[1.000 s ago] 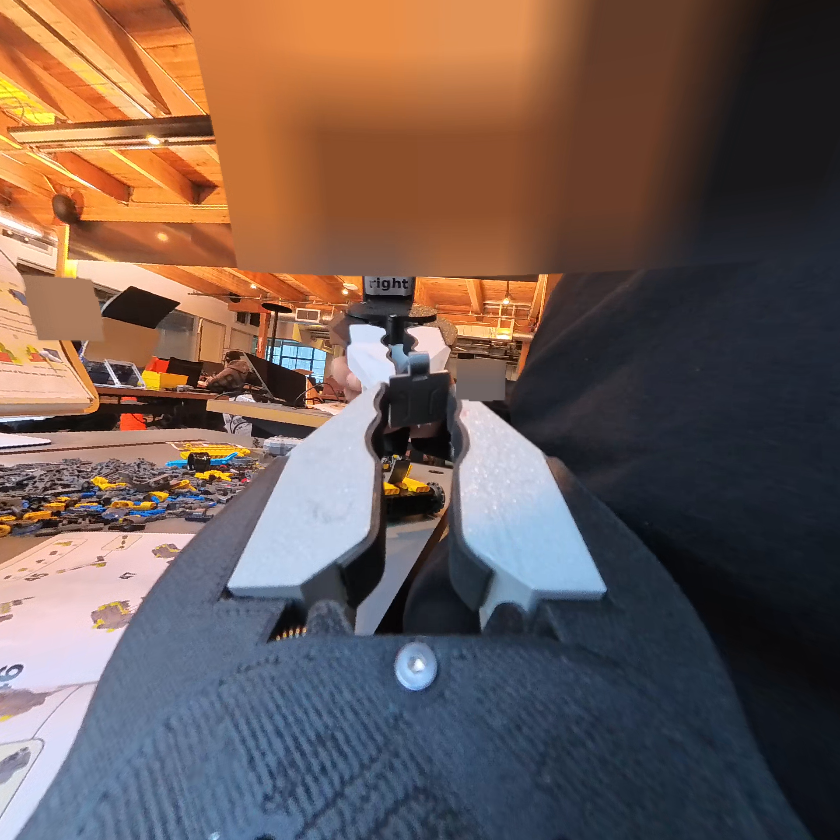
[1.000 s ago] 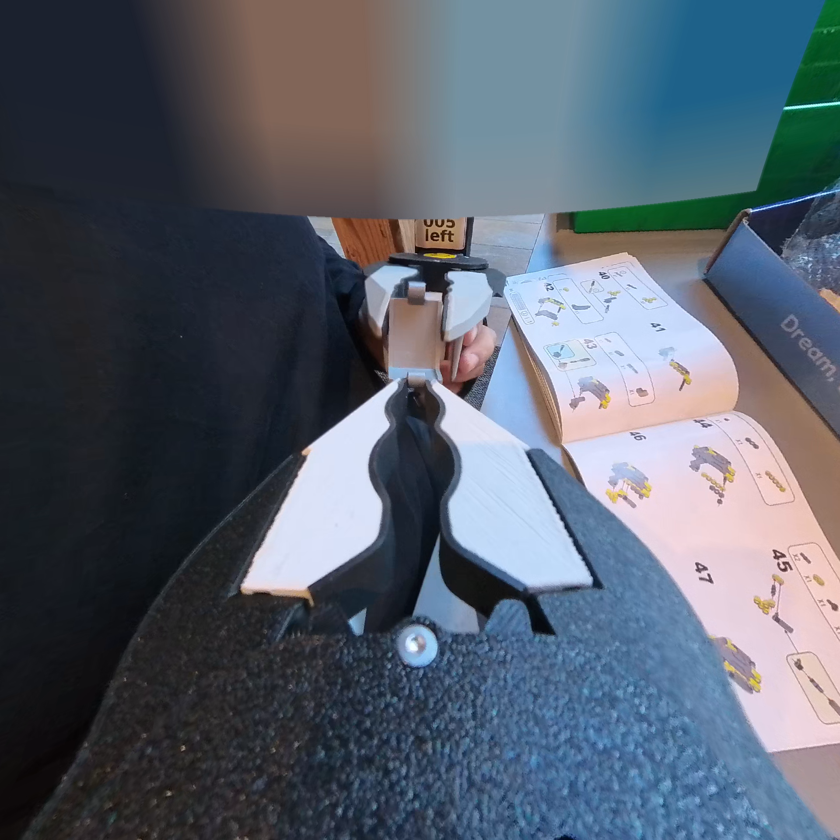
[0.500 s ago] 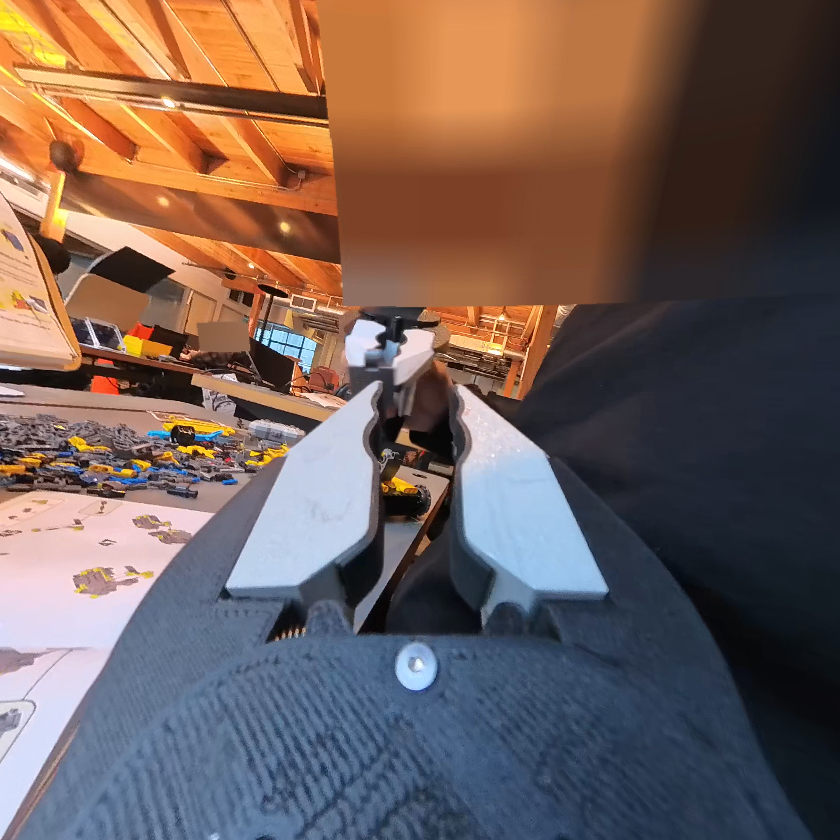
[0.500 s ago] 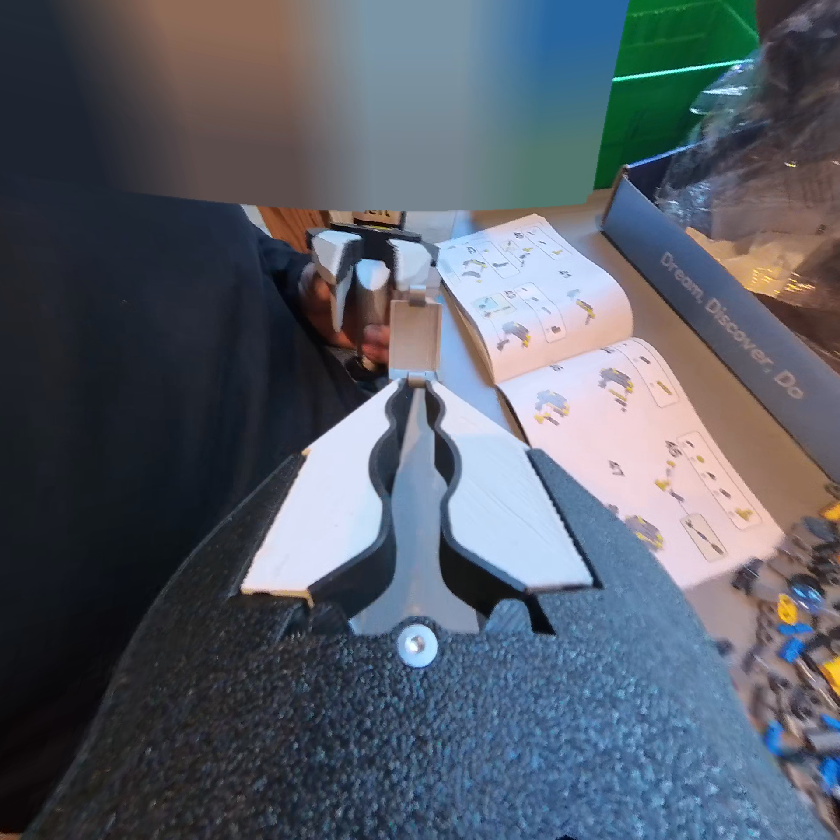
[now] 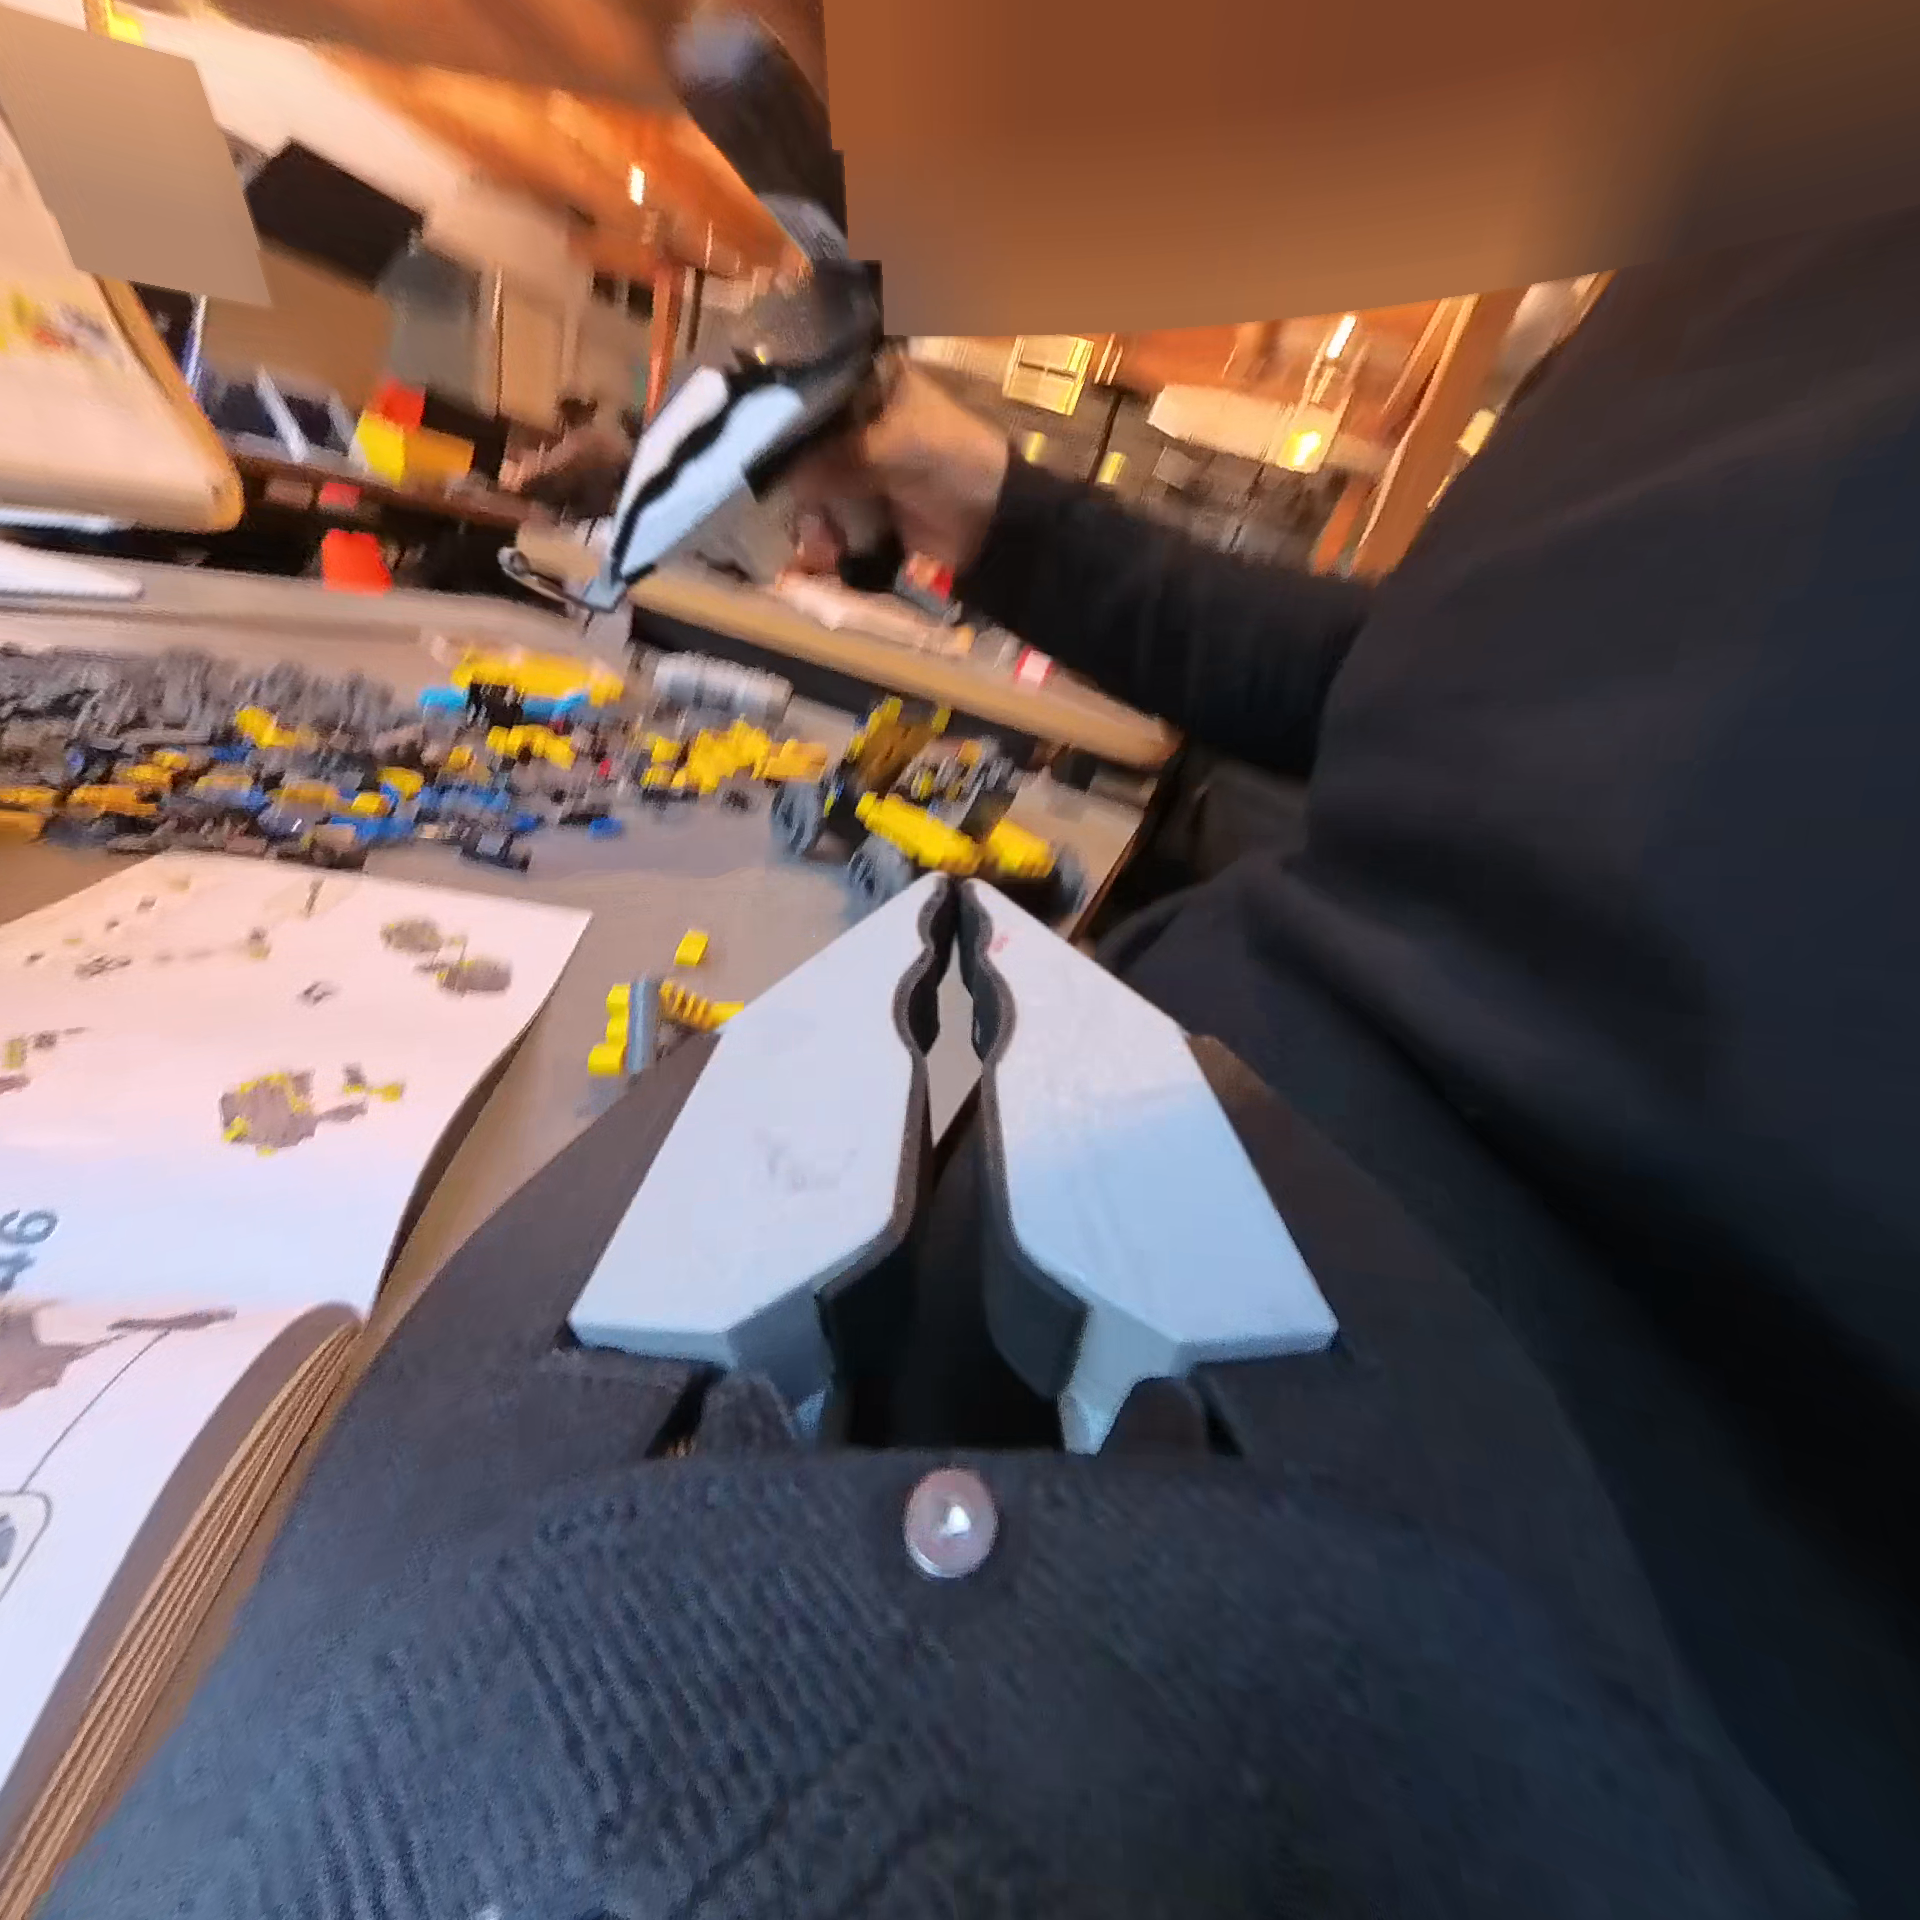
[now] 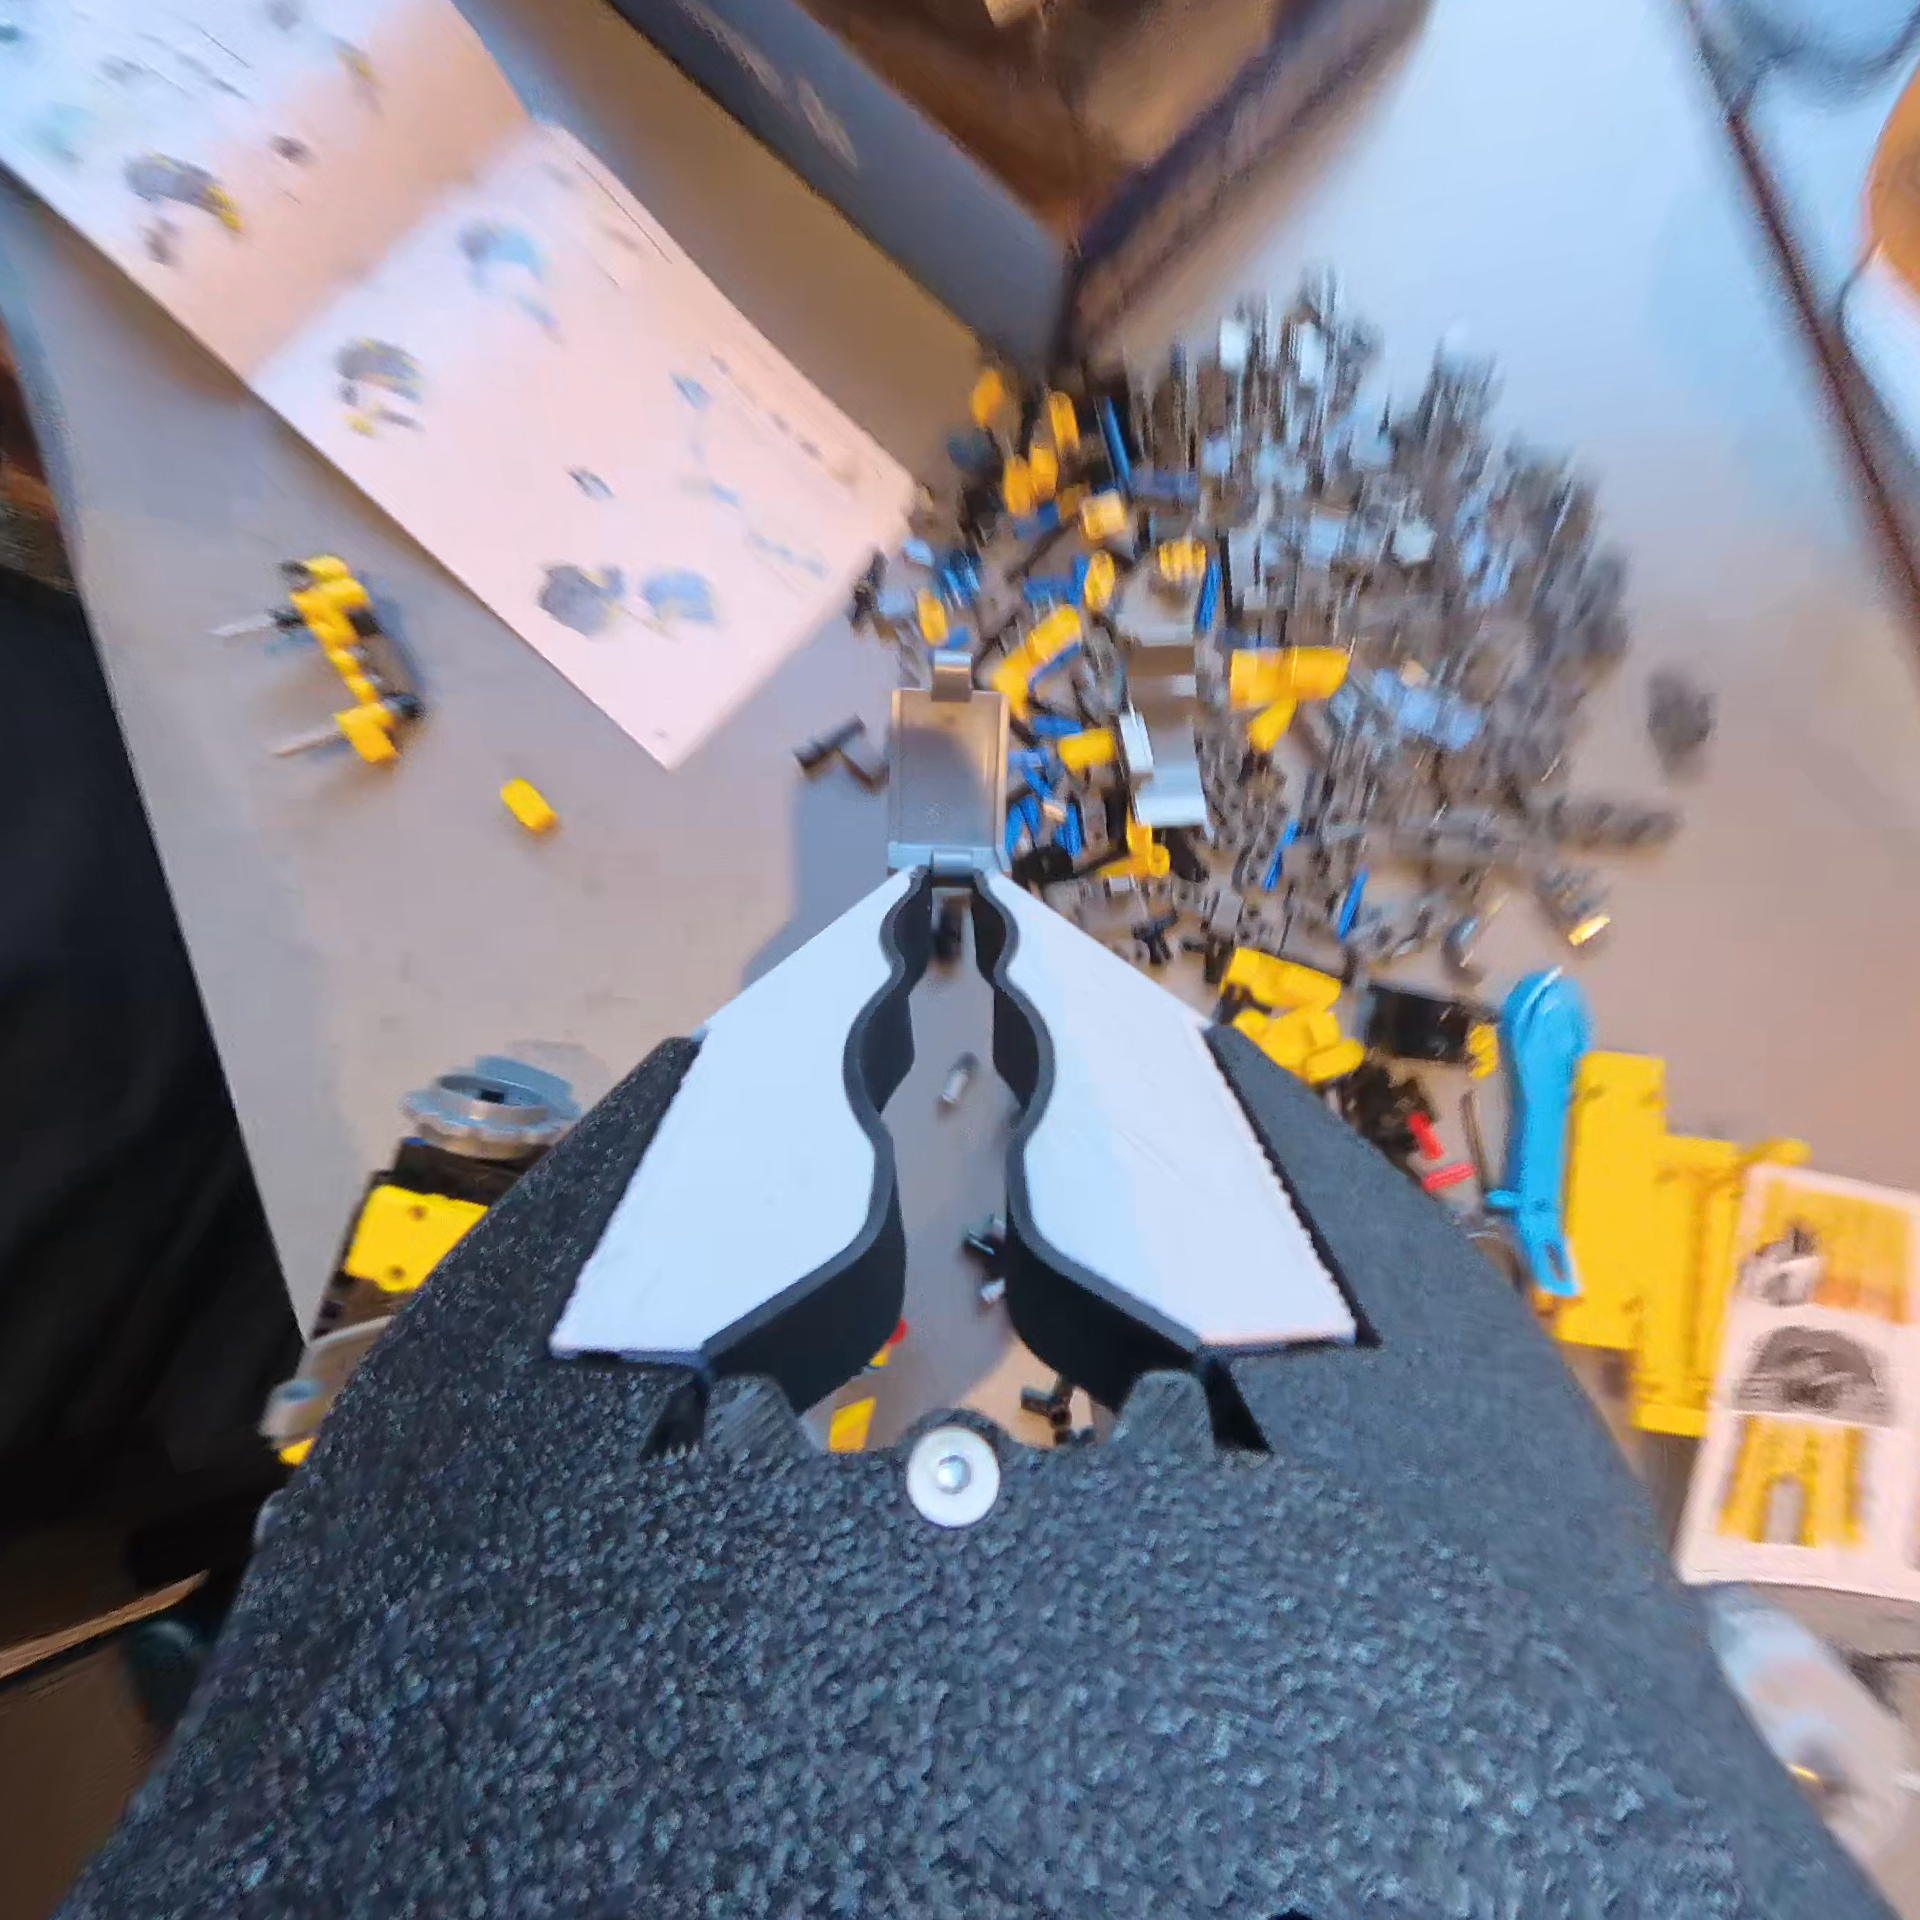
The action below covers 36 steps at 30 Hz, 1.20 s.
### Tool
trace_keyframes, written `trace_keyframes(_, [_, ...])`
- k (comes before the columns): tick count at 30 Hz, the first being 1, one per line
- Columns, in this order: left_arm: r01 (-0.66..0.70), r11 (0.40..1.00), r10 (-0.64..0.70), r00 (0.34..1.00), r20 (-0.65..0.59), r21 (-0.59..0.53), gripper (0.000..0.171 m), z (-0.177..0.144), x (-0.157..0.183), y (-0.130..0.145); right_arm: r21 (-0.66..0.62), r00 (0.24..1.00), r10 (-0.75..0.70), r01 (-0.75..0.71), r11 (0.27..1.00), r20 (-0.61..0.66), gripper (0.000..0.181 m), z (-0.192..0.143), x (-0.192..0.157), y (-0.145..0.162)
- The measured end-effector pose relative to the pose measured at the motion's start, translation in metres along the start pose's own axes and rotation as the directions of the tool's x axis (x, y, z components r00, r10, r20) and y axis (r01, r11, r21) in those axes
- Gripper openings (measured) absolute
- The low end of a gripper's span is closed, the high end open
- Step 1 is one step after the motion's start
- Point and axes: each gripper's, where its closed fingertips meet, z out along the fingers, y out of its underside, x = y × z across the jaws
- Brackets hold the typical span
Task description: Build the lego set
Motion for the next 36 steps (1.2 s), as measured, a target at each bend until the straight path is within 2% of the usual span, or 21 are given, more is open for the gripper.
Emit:
trace_keyframes(2, [-0.053,0.995,0.057,0.998,0.041,-0.082,0.000,0.004,-0.005,0.012,-0.025,0.998,0.038,-0.036,0.999,0.047,0.007,0.015,0.006,0.010])
trace_keyframes(4, [-0.074,0.986,0.088,0.992,0.089,-0.151,0.009,0.008,-0.011,0.022,-0.070,0.996,0.040,-0.034,0.997,0.083,0.007,0.034,0.008,0.021])
trace_keyframes(9, [-0.003,0.975,0.037,0.988,0.151,-0.221,0.027,0.021,-0.024,0.035,-0.188,0.988,0.019,0.010,0.982,0.152,0.007,0.071,0.006,0.043])
trace_keyframes(12, [-0.005,0.971,0.057,0.976,0.212,-0.240,0.036,0.024,-0.035,0.033,-0.201,0.994,0.007,0.014,0.979,0.106,0.012,0.062,0.024,0.044])
trace_keyframes(16, [-0.078,0.956,0.137,0.971,0.195,-0.283,0.043,0.029,-0.037,0.033,-0.080,0.995,0.097,-0.097,0.992,-0.005,0.015,0.015,0.063,0.039])
trace_keyframes(20, [-0.047,0.951,0.099,0.983,0.157,-0.306,0.048,0.039,-0.033,0.038,-0.035,0.978,0.205,-0.207,0.978,-0.045,0.022,-0.016,0.077,0.064])
trace_keyframes(23, [-0.036,0.950,0.090,0.983,0.161,-0.309,0.046,0.042,-0.035,0.041,-0.054,0.974,0.226,-0.226,0.973,-0.008,0.016,-0.009,0.062,0.085])
trace_keyframes(27, [-0.005,0.943,0.065,0.983,0.170,-0.333,0.042,0.043,-0.039,0.048,-0.116,0.968,0.252,-0.249,0.962,0.013,0.020,0.017,0.055,0.105])
trace_keyframes(30, [0.017,0.937,0.049,0.982,0.180,-0.349,0.041,0.044,-0.040,0.050,-0.160,0.971,0.238,-0.234,0.959,0.005,0.020,0.036,0.056,0.111])
trace_keyframes(32, [0.020,0.934,0.050,0.981,0.186,-0.357,0.041,0.044,-0.041,0.050,-0.194,0.975,0.220,-0.214,0.957,0.008,0.006,0.043,0.055,0.114])
trace_keyframes(34, [0.020,0.930,0.054,0.980,0.189,-0.368,0.040,0.045,-0.040,0.050,-0.204,0.980,0.199,-0.193,0.960,0.007,0.006,0.045,0.055,0.112])
trace_keyframes(36, [0.016,0.925,0.061,0.980,0.191,-0.379,0.039,0.047,-0.039,0.048,-0.173,0.983,0.172,-0.180,0.968,-0.057,0.007,0.039,0.064,0.104])
